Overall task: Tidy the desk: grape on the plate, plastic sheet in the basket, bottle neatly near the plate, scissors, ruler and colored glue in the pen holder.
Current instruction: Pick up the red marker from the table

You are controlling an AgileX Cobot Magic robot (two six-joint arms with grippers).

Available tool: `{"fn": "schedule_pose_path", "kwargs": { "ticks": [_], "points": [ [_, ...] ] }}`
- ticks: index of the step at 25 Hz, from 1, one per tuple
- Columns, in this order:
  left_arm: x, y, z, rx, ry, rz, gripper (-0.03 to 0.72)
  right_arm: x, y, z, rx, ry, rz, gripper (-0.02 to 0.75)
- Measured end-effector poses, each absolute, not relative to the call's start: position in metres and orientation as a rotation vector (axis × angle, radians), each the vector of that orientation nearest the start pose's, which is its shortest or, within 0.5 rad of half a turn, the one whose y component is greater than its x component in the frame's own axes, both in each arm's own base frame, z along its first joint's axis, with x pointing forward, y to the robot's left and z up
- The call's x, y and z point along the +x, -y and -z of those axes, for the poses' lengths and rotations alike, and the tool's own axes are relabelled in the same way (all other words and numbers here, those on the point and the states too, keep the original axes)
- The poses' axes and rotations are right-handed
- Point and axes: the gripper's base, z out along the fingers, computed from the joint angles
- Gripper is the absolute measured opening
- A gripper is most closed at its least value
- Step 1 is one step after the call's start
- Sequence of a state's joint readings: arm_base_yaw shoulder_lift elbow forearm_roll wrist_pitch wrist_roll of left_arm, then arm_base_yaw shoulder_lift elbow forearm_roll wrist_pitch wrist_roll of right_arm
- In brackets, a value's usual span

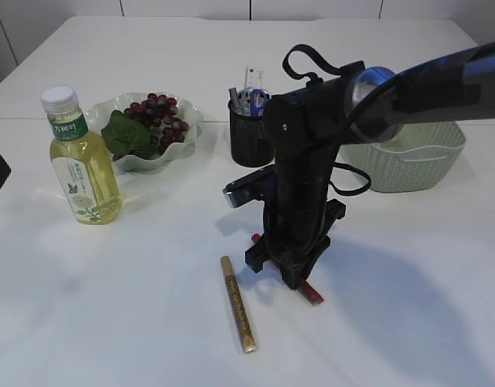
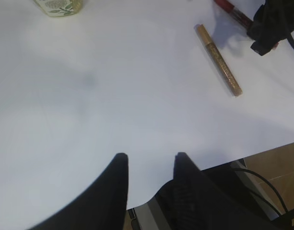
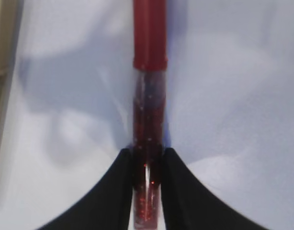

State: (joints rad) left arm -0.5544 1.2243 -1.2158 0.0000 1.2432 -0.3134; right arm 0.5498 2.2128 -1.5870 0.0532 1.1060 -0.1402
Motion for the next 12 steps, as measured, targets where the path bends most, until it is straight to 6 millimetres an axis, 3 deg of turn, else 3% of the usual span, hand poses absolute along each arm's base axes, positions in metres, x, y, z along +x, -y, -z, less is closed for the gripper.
{"fn": "schedule_pose_path", "kwargs": {
  "ticks": [12],
  "points": [
    [0.1909,0.1182,-0.3597,0.332,-2.743,0.239,0.239,0.3521,-0.2210,-0.1264,-1.066,-3.091,-0.035,0.164]
  ]
}}
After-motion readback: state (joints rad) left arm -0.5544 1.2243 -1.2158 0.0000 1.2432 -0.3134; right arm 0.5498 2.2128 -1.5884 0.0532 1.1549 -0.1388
